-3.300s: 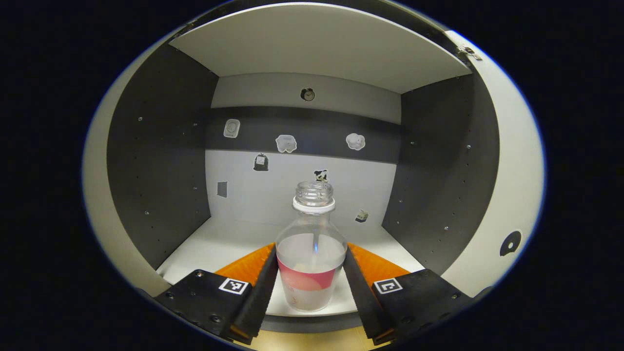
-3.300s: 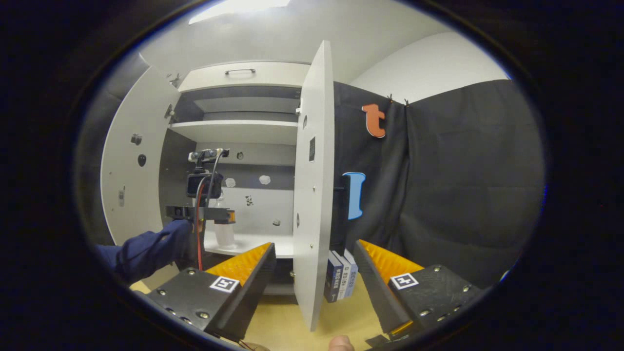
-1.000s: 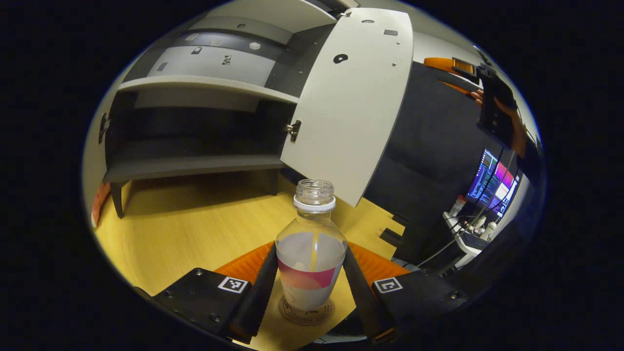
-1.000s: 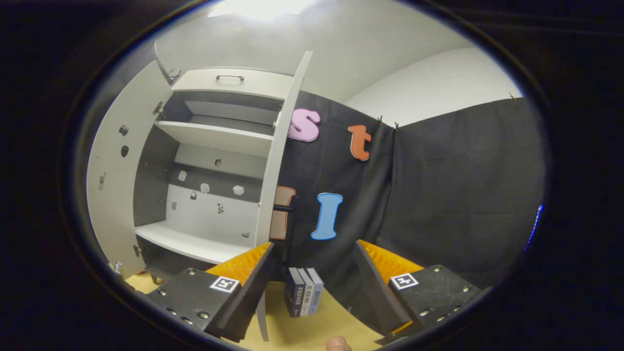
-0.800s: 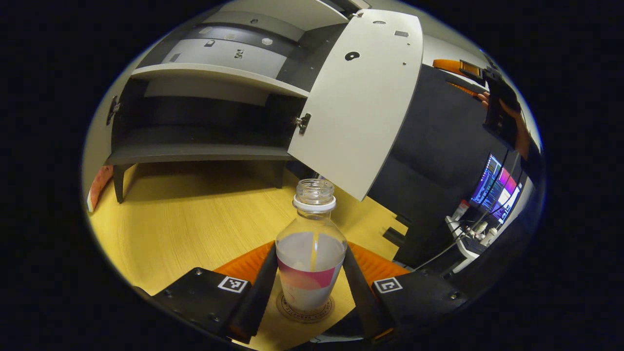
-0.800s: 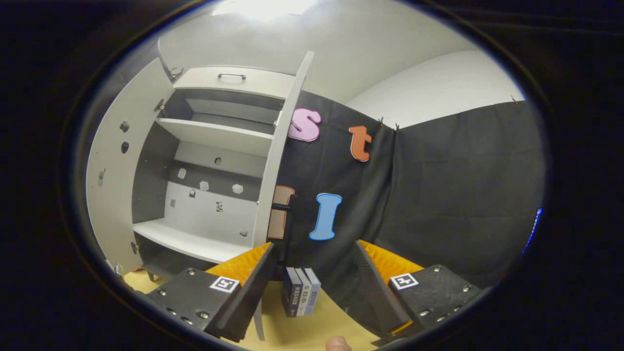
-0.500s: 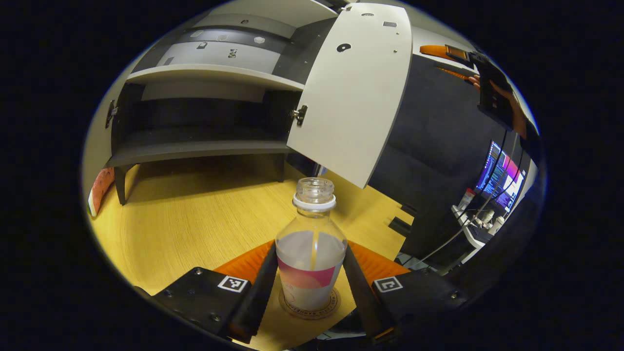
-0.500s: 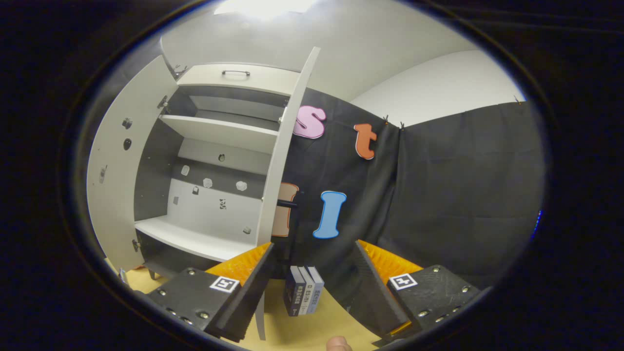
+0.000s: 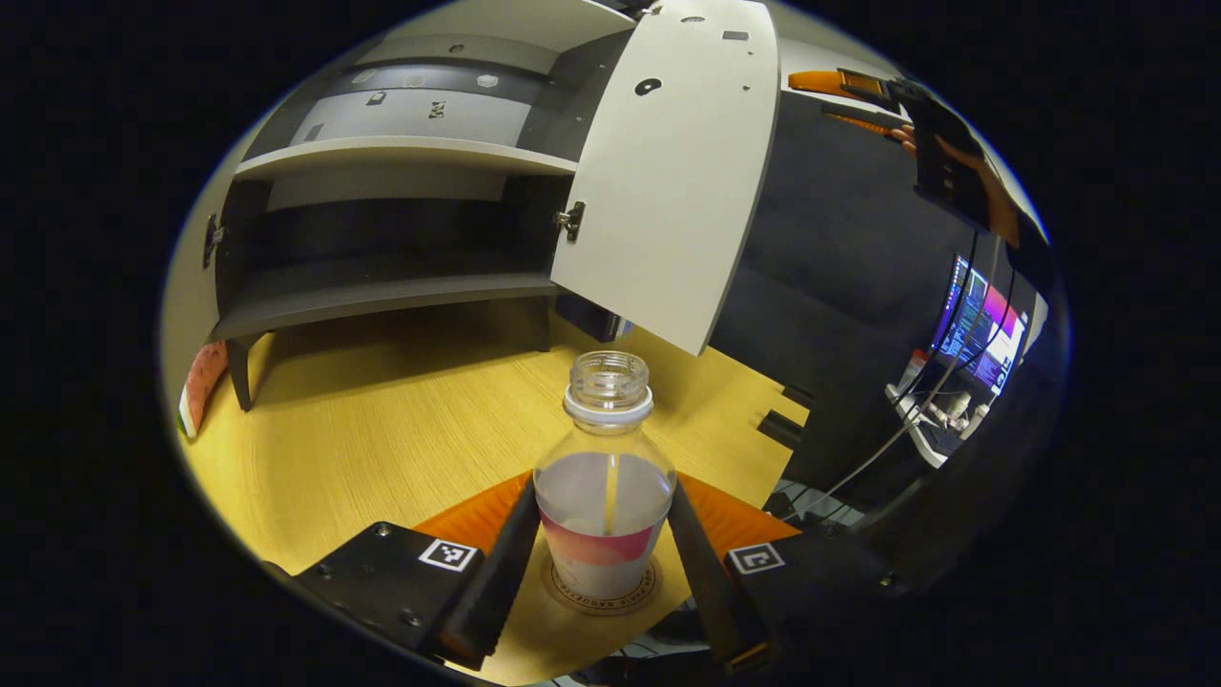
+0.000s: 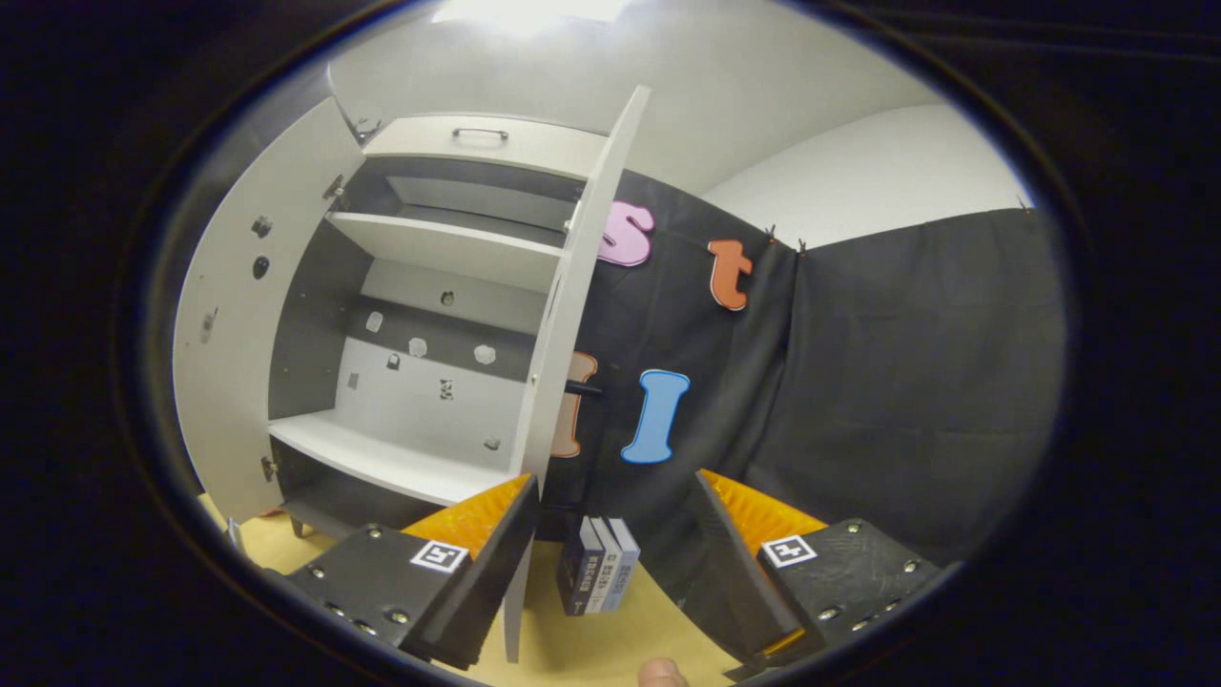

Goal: Grasp the bottle in the cabinet with the left hand and place it on the coaster, then close the right door with the right hand and the left door with the left hand.

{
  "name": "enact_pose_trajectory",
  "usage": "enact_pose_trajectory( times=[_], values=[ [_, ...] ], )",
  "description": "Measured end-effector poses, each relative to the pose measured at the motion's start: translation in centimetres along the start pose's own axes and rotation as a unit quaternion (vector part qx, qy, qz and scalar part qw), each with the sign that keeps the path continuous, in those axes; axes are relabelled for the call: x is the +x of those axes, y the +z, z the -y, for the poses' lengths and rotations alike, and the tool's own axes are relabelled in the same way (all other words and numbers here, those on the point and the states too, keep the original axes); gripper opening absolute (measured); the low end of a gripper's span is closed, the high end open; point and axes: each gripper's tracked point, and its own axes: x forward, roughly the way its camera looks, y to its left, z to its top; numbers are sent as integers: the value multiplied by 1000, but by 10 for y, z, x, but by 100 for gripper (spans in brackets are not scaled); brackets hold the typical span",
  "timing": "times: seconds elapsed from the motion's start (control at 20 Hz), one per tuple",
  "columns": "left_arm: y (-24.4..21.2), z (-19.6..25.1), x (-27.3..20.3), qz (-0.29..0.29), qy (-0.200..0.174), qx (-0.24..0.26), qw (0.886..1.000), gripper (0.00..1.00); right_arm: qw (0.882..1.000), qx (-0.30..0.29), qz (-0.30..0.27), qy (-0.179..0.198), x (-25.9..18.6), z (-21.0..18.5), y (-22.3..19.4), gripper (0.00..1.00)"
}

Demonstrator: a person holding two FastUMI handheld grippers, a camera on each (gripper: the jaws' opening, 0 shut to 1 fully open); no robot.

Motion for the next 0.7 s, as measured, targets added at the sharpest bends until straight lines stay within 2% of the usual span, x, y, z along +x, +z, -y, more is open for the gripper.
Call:
enact_pose_trajectory(
  times=[0.05,0.1,0.15,0.2,0.25,0.7],
  values=[
    [-1,-1,1,-2,6,4,1000,82,1000,1,-2,1,1,0,-2,96],
    [-2,0,1,-6,8,8,1000,91,1000,1,-5,1,0,0,-4,96],
    [-1,1,-3,-8,8,11,1000,96,1000,2,-8,1,0,0,-7,96],
    [-1,1,-1,-10,11,13,1000,96,1000,3,-11,2,0,-1,-8,94],
    [-1,0,-2,-13,14,15,1000,96,1000,5,-12,2,-1,0,-9,96],
    [16,10,-7,0,3,3,1000,97,1000,10,-20,-3,-4,6,-16,96]
  ],
)
